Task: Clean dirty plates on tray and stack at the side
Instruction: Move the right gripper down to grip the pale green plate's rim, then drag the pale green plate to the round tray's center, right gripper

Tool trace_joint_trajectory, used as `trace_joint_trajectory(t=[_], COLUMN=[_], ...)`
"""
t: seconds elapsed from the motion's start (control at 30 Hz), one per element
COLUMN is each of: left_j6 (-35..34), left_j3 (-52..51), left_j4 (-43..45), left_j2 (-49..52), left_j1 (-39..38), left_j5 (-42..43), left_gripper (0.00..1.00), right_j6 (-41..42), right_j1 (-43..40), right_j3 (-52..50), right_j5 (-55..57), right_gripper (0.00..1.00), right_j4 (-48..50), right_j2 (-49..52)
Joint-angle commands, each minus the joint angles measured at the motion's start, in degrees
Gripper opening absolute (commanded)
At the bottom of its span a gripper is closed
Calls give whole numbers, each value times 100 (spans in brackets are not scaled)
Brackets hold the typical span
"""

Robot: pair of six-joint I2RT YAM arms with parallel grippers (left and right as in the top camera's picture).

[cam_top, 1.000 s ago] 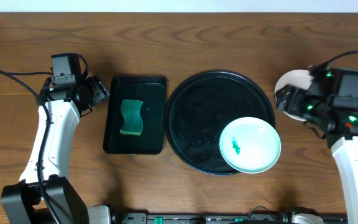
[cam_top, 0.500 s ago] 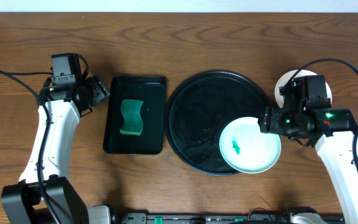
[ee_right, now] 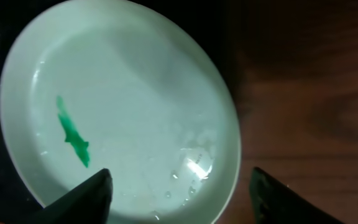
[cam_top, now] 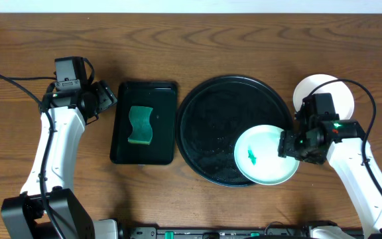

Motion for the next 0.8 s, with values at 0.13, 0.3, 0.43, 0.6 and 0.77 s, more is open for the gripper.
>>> trace_joint_trajectory(t=[0.13,0.3,0.43,0.6,0.77], left_j6=[11,11,11,11,11], left_j3=[83,83,83,83,83], left_j4=[-15,-15,-15,-15,-15], left_j2=[-31,-31,-31,-31,-31], left_j1=[4,4,4,4,4], left_j5=[-15,-15,-15,-15,-15], left_gripper=[82,81,81,81,82], right_j6=[295,409,428,498,656], right_j1=[57,57,57,57,57], right_j3=[-269,-531,-802,-868,-868], right_j5=[339,348,323,284,-17], right_gripper=[57,45,38,9,1], right_j4=[-20,2,181,243,385], right_j2=[42,42,42,42,42])
